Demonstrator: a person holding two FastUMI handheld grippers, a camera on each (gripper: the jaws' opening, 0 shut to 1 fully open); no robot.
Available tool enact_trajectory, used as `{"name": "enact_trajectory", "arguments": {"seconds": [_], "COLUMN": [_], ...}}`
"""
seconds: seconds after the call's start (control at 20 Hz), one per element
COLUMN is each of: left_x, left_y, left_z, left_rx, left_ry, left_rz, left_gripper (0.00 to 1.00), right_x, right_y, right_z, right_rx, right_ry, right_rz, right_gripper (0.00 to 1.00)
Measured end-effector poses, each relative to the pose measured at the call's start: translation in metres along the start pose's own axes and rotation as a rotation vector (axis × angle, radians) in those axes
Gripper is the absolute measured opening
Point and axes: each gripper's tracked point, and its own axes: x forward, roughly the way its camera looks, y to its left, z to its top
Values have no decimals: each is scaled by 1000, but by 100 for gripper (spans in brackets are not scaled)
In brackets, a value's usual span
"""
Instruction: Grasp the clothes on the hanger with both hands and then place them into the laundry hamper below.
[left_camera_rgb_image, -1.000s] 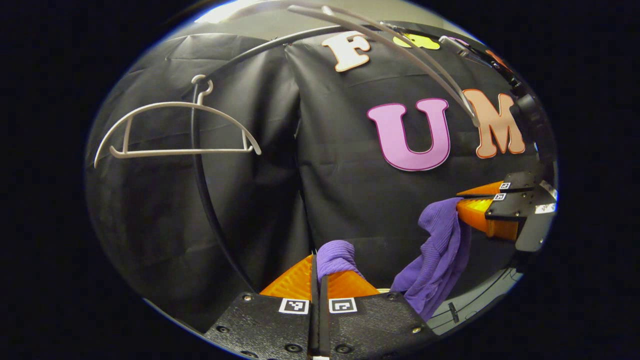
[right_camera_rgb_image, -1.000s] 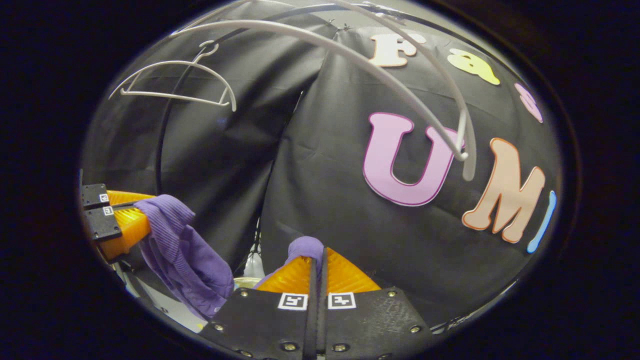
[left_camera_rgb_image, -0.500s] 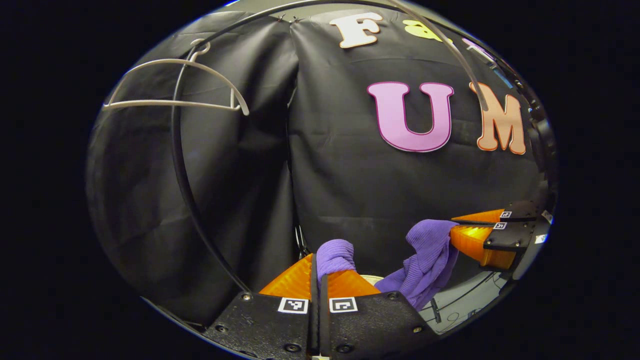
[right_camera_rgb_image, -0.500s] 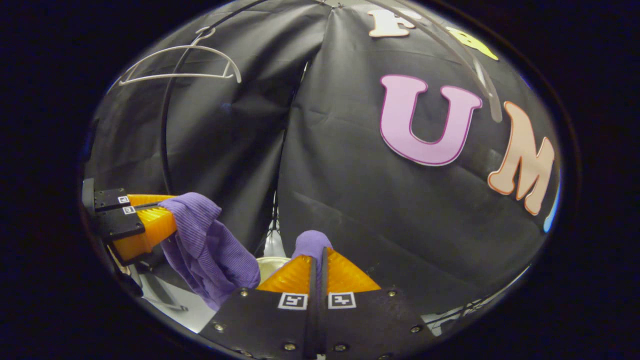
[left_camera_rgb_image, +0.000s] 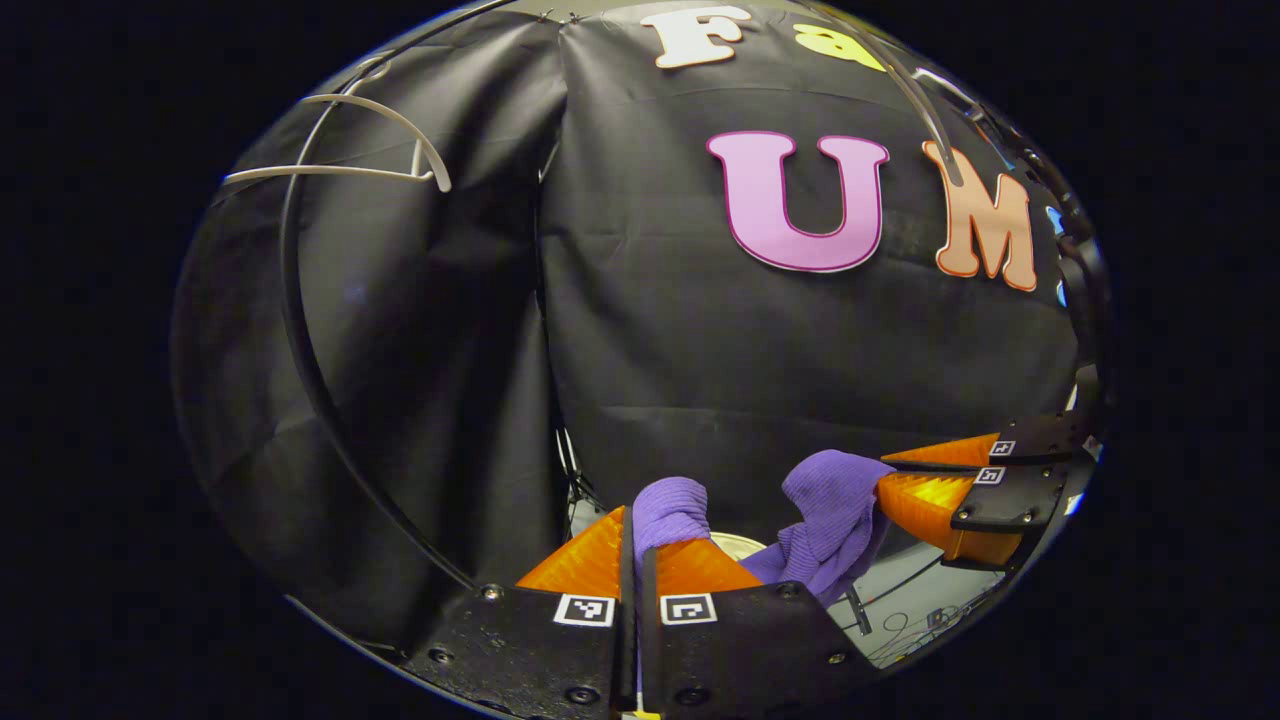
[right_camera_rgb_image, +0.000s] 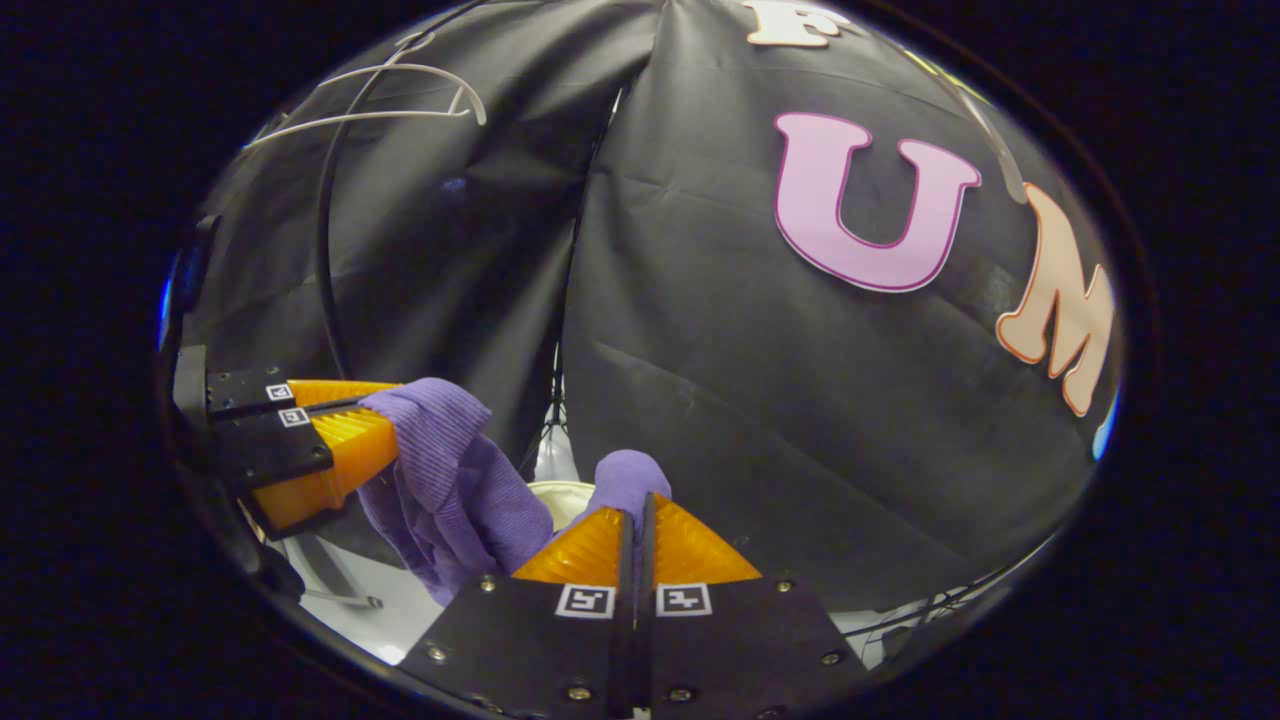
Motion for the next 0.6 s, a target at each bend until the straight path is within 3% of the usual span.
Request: {"name": "enact_trajectory", "arguments": {"seconds": [0.2,0.6], "left_x": [3,12], "left_y": [1,-10], "left_z": [-5,-14], "left_rx": [46,-4], "left_ry": [28,71], "left_rz": [-23,-88], "left_gripper": [4,10], "right_x": [3,-2], "right_y": [8,14], "right_z": [-7,4], "right_rx": [25,5], "right_ry": [22,15], "right_rz": [2,8], "right_gripper": [1,8]}}
